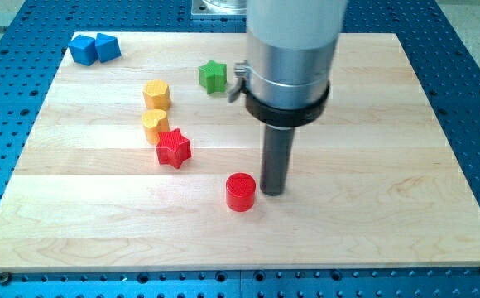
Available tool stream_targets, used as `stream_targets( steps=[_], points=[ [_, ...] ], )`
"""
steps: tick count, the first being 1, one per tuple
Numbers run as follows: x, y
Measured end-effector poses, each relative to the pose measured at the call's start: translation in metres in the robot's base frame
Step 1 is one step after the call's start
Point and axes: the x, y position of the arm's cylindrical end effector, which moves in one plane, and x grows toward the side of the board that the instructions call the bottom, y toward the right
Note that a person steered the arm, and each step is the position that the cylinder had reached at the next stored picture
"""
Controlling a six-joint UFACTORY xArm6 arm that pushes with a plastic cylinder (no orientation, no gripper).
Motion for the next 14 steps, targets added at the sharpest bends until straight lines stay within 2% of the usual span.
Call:
stream_targets(
  steps=[1, 2, 4, 5, 6, 7, 8, 9, 10, 11, 13, 14],
  points=[
    [0.040, 0.000],
    [0.041, -0.044],
    [-0.008, -0.048],
    [-0.001, -0.040],
    [-0.025, 0.080],
    [-0.103, 0.172],
    [-0.193, 0.224],
    [-0.284, 0.197],
    [-0.309, 0.169],
    [-0.308, 0.160],
    [-0.269, 0.076],
    [-0.256, 0.075]
  ],
)
